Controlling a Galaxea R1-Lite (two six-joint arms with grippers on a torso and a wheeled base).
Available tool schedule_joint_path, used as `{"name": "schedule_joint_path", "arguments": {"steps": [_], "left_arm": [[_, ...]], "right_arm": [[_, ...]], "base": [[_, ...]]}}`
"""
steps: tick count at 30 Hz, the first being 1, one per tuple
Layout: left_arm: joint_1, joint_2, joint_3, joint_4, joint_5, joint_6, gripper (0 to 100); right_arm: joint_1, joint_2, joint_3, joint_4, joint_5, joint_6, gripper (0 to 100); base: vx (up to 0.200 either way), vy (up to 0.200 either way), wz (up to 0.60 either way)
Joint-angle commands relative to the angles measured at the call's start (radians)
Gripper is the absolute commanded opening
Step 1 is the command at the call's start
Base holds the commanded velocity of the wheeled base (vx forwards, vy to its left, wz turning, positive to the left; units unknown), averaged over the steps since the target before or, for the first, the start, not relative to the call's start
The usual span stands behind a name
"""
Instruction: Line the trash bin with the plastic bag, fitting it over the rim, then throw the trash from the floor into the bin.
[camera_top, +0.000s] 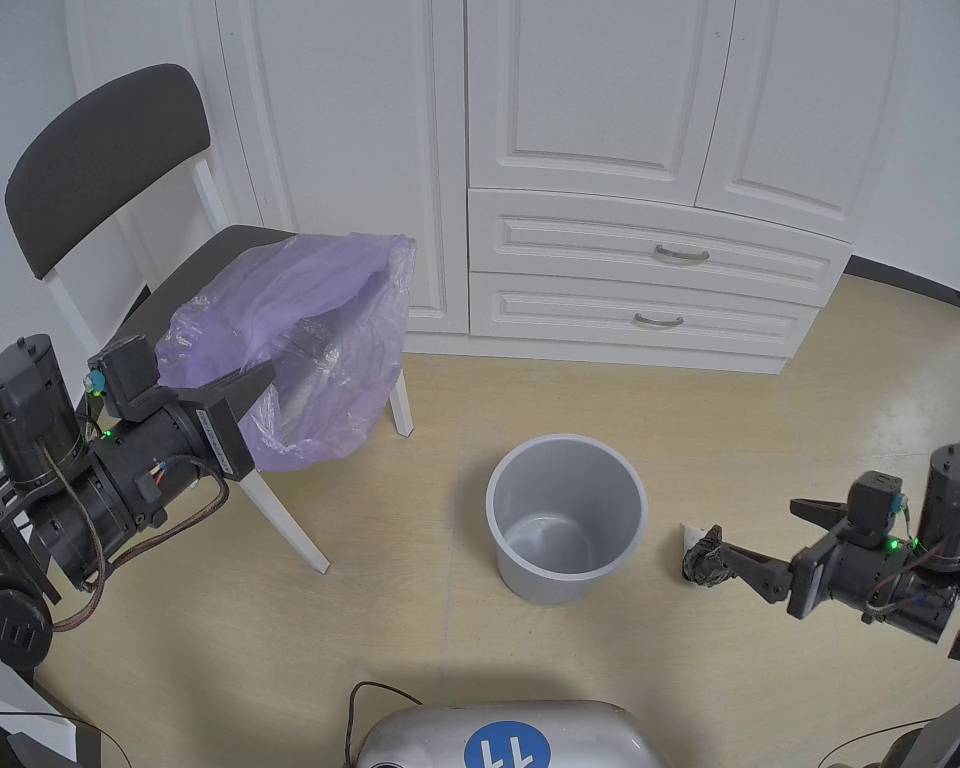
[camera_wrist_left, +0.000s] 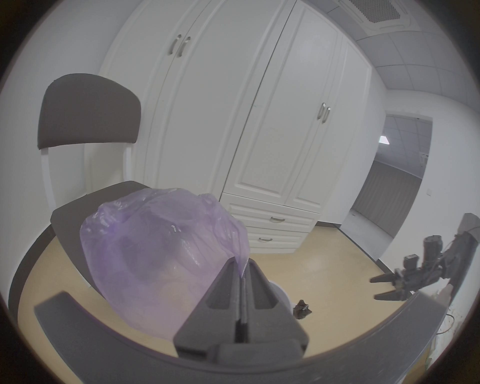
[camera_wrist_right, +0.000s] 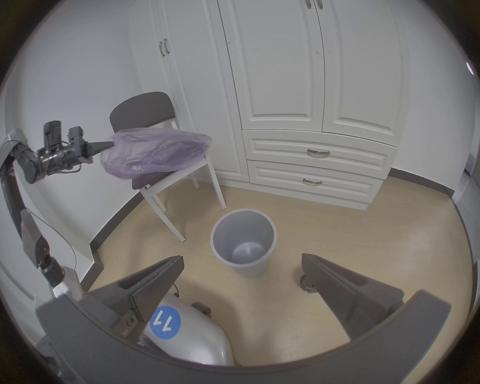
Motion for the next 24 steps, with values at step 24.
{"name": "schedule_joint_path", "arguments": {"steps": [24], "left_arm": [[-0.057, -0.285, 0.075, 0.144, -0.291, 0.048, 0]], "right_arm": [[0.125, 0.621, -0.429, -0.301, -0.039, 0.536, 100]], "base": [[0.0, 0.0, 0.0]]}}
